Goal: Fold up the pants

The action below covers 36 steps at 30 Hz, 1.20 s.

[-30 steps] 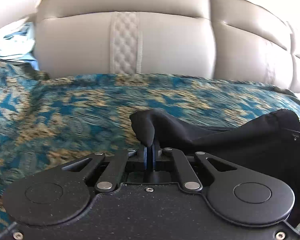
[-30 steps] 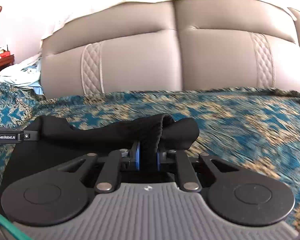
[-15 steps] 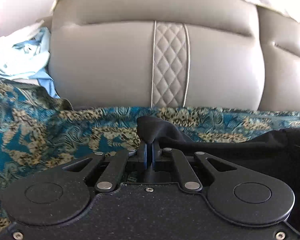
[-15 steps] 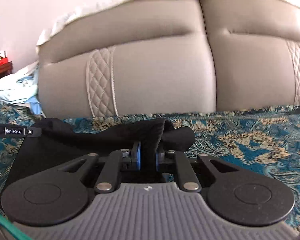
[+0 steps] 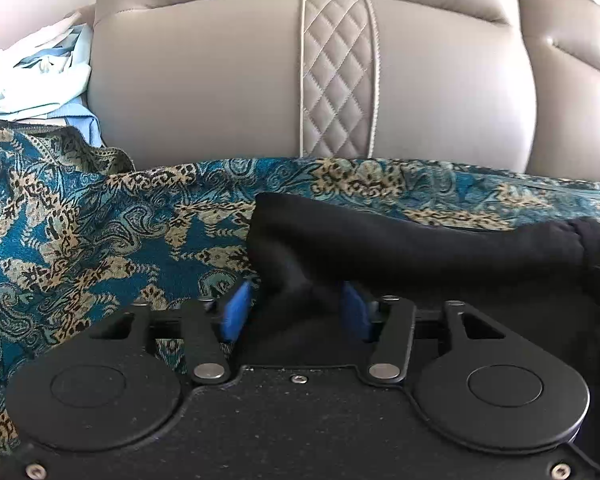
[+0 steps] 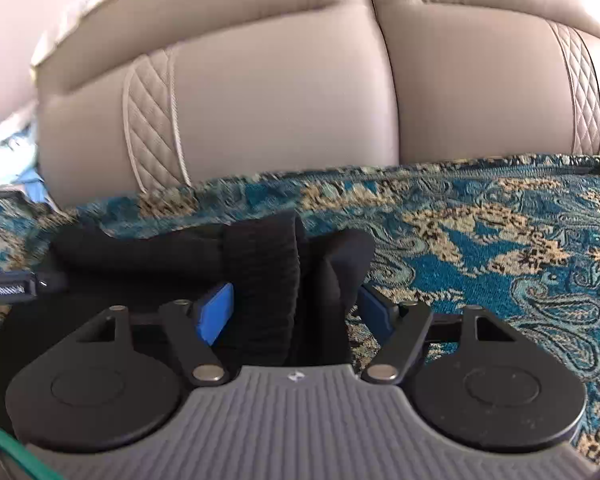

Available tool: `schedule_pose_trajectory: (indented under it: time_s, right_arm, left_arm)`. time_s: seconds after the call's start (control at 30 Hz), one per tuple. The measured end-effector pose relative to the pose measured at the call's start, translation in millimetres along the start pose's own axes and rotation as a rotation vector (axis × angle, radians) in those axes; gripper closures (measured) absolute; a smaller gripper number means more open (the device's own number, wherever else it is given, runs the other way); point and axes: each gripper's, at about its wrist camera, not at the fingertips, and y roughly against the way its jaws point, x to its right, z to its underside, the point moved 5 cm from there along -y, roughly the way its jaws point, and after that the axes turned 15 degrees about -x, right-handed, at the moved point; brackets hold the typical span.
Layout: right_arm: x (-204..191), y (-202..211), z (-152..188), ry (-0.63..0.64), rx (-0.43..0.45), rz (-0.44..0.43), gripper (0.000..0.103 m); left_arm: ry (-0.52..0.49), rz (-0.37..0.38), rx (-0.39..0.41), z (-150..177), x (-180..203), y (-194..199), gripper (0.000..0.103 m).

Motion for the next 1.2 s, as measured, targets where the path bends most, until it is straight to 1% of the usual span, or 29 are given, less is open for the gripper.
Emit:
schedule_pose_trajectory:
  time_s: [0.03, 0.13, 0.2, 0.23, 0.3, 0.33, 0.4, 0.43, 0.57, 0.67, 0.77, 0.9, 0.97, 1.07, 1.13, 1.2]
  right_arm:
    - [-2, 5, 2, 0.015, 0.007, 0.015, 0.015]
    - [-8, 11, 13, 0.098, 0.005, 0.111, 0.013]
    - [-9, 12, 21, 0.121, 0.007, 0.144, 0.011]
    - [-7, 14, 23, 0.111, 0.007, 0.143, 0.009]
    - [-2, 17, 26, 0.056, -0.013, 0.13, 0.009]
    - [1, 22, 28, 0.025, -0.022, 0.119, 0.009]
    - [0, 34, 31, -0.003, -0.016, 0.097, 0.009]
    - [-3, 43, 34, -0.001, -0.002, 0.089, 0.009]
    - [-20, 73, 59, 0.057, 0.049, 0.065, 0.009]
    - [-35, 89, 86, 0.12, 0.085, 0.078, 0.009]
    - [-48, 99, 112, 0.154, 0.104, 0.086, 0.009]
    - [-58, 95, 136, 0.152, 0.071, 0.061, 0.008]
    - [-61, 88, 144, 0.157, 0.043, 0.069, 0.008]
    - [-64, 79, 152, 0.159, 0.016, 0.089, 0.008]
    - [-65, 76, 155, 0.166, 0.02, 0.104, 0.006]
    - [-66, 75, 155, 0.179, 0.02, 0.112, 0.005]
  left_arm:
    - [-0.004, 0.005, 0.005, 2, 0, 5, 0.042]
    - [-0.032, -0.001, 0.011, 12, 3, 18, 0.04]
    - [-0.051, -0.013, 0.008, 20, 5, 27, 0.039]
    - [-0.058, -0.015, 0.009, 25, 6, 32, 0.035]
    - [-0.065, -0.015, 0.014, 35, 8, 43, 0.03]
    - [-0.065, -0.013, 0.015, 39, 9, 48, 0.029]
    - [-0.064, -0.004, 0.015, 49, 11, 58, 0.027]
    - [-0.059, 0.003, 0.017, 54, 12, 64, 0.023]
    - [-0.028, 0.037, 0.025, 76, 14, 85, 0.017]
    - [-0.011, 0.037, 0.024, 96, 18, 98, 0.013]
    - [-0.028, 0.028, 0.017, 117, 21, 105, 0.01]
    - [-0.075, 0.004, -0.011, 144, 31, 104, 0.007]
    - [-0.082, -0.011, -0.036, 153, 35, 98, 0.007]
    - [-0.069, -0.025, -0.064, 161, 37, 91, 0.007]
    - [-0.047, -0.022, -0.07, 163, 36, 87, 0.003]
    - [-0.02, -0.011, -0.068, 163, 34, 85, 0.001]
